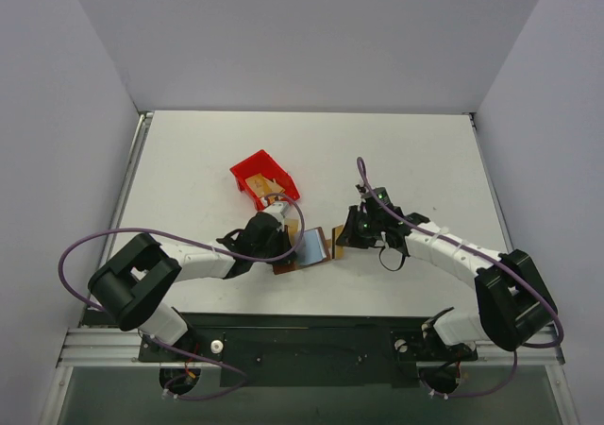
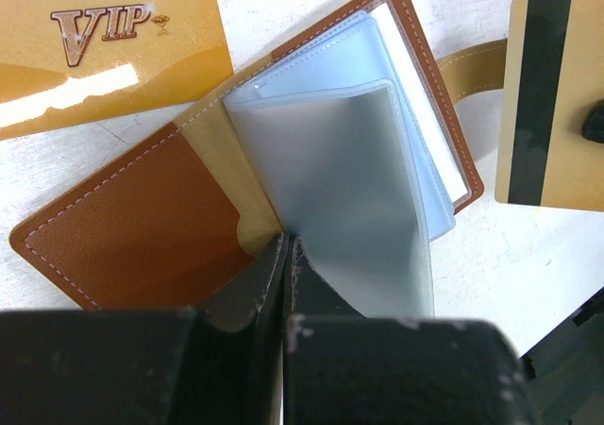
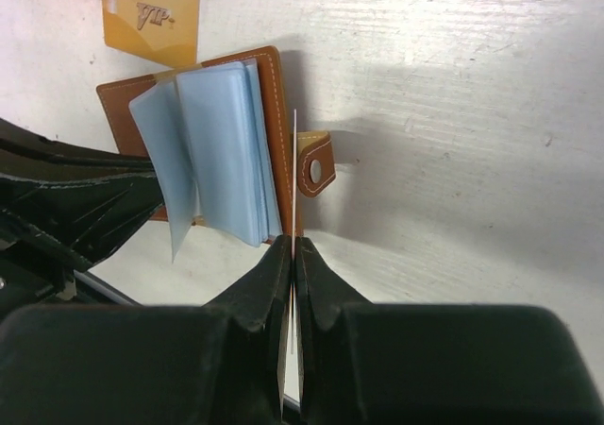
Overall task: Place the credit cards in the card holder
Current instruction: Open the card holder at the center of the board.
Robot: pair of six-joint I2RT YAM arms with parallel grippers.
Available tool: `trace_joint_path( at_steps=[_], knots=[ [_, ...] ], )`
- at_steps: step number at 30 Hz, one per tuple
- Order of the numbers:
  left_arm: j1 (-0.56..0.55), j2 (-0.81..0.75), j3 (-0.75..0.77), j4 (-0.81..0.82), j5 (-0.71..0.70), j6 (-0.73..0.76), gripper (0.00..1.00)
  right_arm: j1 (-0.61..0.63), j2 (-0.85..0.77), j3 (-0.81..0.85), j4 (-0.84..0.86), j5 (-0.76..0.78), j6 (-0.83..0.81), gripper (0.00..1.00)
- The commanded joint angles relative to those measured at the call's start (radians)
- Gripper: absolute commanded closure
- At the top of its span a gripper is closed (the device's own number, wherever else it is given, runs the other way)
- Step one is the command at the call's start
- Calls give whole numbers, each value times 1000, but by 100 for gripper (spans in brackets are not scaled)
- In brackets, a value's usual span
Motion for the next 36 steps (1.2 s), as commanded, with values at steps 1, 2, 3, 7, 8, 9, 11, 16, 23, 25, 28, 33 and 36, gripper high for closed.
trace_joint_path(
  at_steps=[1, 2, 3, 7, 8, 9, 11, 16, 23, 25, 28, 33, 36],
  knots=[
    [4, 47, -29, -82, -22, 15, 100, -1, -8, 4, 44, -84, -22, 100],
    [4, 47, -28, -82, -22, 13, 100, -1, -8, 2, 65, -96, -22, 100],
    [4, 47, -26, -84, -22, 15, 100, 4, -9, -3, 75, -110, -19, 100],
    [4, 47, -26, -84, -24, 16, 100, 25, -17, -3, 108, -130, -25, 100],
    [4, 47, -26, -84, -21, 15, 100, 28, -19, -1, 108, -134, -27, 100],
    [3, 47, -25, -84, -21, 16, 100, 33, -6, 6, 105, -139, -27, 100],
    [3, 47, -26, -84, -21, 15, 100, 38, 20, 20, 102, -142, -25, 100],
    [4, 44, -25, -82, -21, 12, 100, 58, 82, 37, 121, -156, -16, 100],
    [3, 44, -23, -81, -19, 12, 100, 79, 142, 52, 162, -177, -1, 100],
    [4, 44, -23, -79, -19, 12, 100, 87, 161, 62, 170, -179, 2, 100],
    [4, 41, -25, -79, -18, 12, 100, 99, 179, 71, 185, -190, 10, 100],
    [4, 30, -19, -81, -19, 9, 100, 119, 205, 92, 205, -223, 22, 100],
    [4, 26, -11, -84, -19, 7, 100, 128, 208, 99, 217, -243, 26, 100]
  ],
)
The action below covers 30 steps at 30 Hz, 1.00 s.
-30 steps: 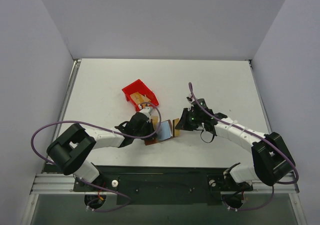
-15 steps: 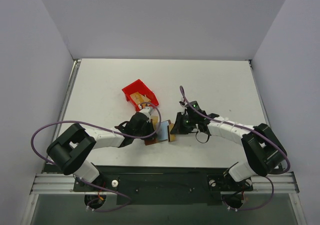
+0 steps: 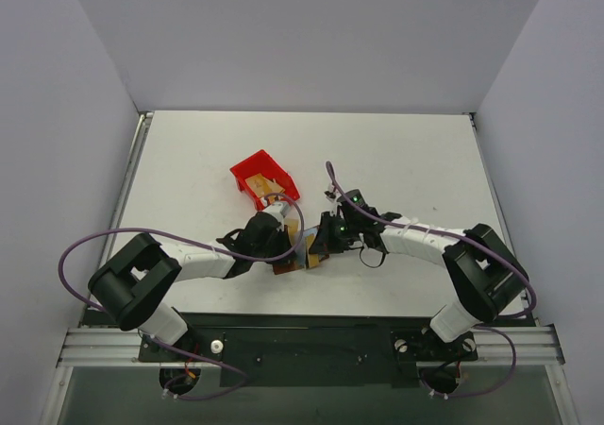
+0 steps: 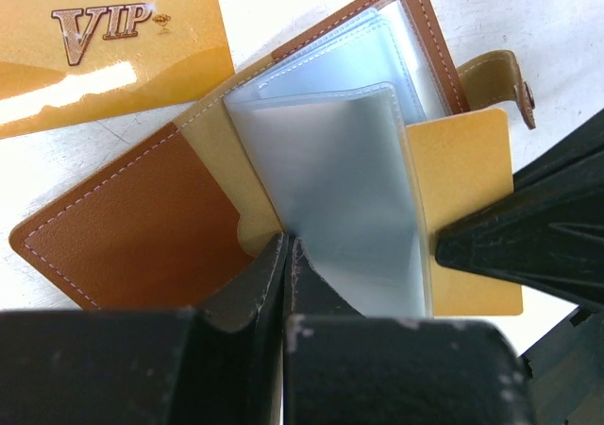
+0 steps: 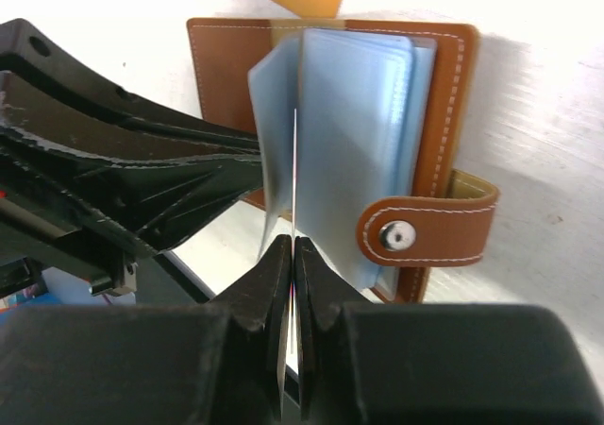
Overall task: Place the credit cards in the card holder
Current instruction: Open the card holder at the center of the board.
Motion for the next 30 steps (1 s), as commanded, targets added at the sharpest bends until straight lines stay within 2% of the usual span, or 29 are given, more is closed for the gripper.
trace_joint_path(
  at_steps=[1, 6, 18, 30],
  knots=[
    [3, 20, -9, -88, -23, 12, 100, 17, 10, 49, 44, -48, 7, 100],
    [2, -15, 1, -106, -26, 6, 100, 23, 12, 54, 62, -76, 15, 100],
    [5, -208, 61, -216, -41, 15, 100, 42, 47, 70, 76, -87, 23, 100],
    [22, -316, 64, -276, -41, 6, 100, 75, 68, 98, 87, -90, 32, 100]
  ],
)
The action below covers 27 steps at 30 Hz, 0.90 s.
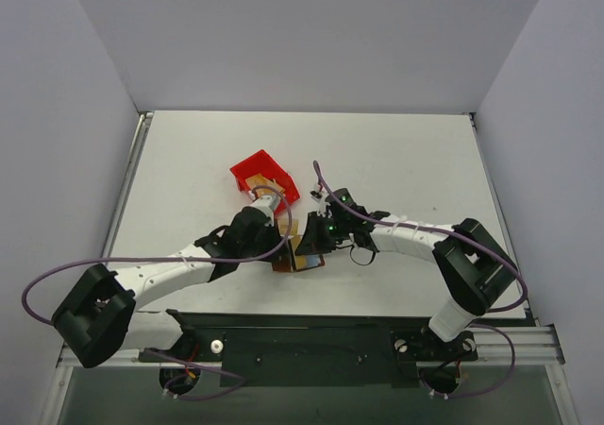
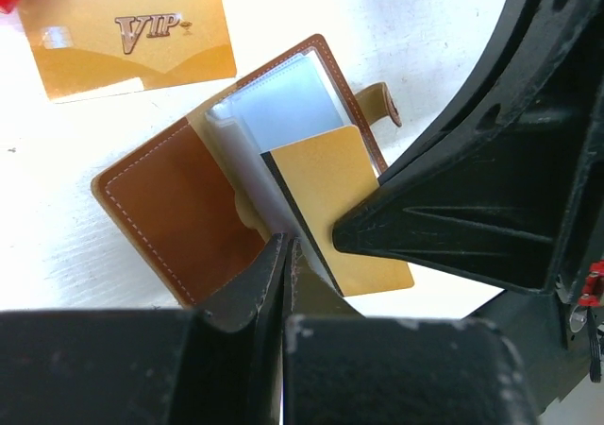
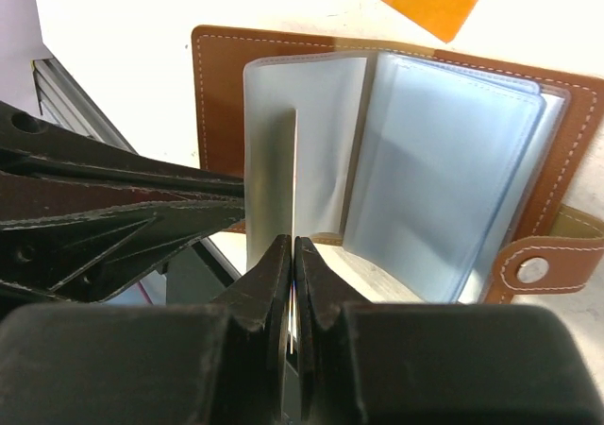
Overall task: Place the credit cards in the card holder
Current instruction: Open the card holder at the center of the board.
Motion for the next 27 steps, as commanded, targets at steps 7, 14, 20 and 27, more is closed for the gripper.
trace_joint_path(
  at_steps=[7, 14, 20, 27],
  knots=[
    [22, -100, 39, -37, -37, 11, 100, 40, 52, 62, 35, -19, 4, 100],
    [25, -81, 21, -28, -43, 12, 100, 51, 100, 88, 27, -12, 7, 100],
    [25, -20, -25, 5, -73, -2, 100, 51, 106, 91, 18, -7, 6, 100],
    [31, 92, -71, 72, -83, -19, 100, 50, 89, 96, -4, -15, -2, 100]
  ],
)
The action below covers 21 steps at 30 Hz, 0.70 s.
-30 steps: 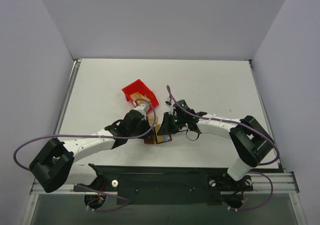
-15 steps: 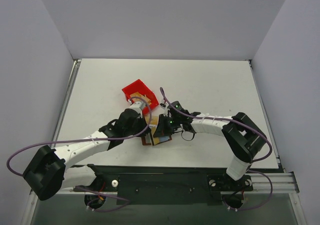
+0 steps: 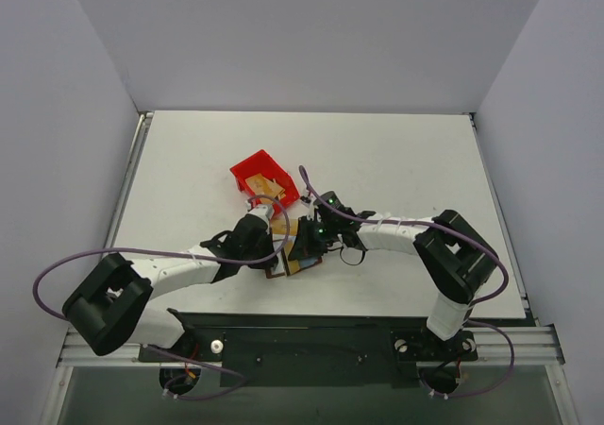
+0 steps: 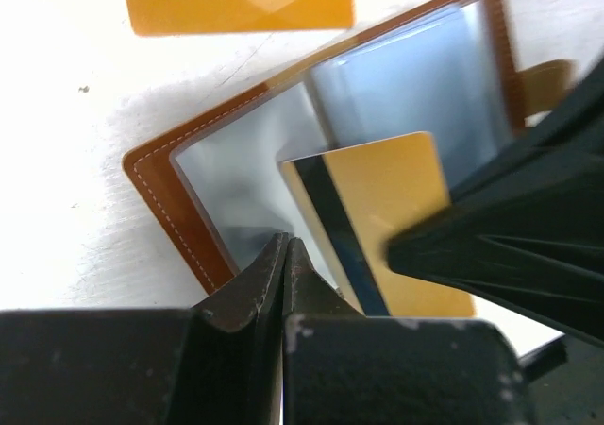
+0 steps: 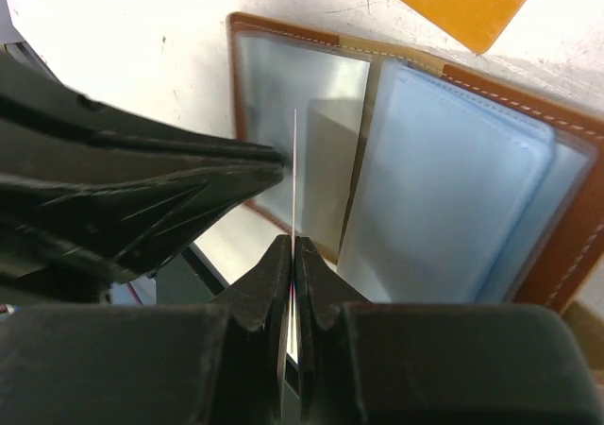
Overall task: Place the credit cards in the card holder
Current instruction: Open the card holder at the center of the board.
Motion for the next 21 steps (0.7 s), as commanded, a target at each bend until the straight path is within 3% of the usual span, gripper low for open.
trace_joint_path(
  at_steps=[1, 14, 21],
  knots=[
    [11, 52, -22, 88, -17, -14, 100, -1, -30, 35, -20, -11, -8, 100],
    [11, 86, -34, 110, -14, -7, 100, -153, -72, 30, -19, -145, -20, 100],
    [12, 80, -33, 113, -11, -5, 100, -153, -30, 38, -42, -152, -24, 100]
  ],
)
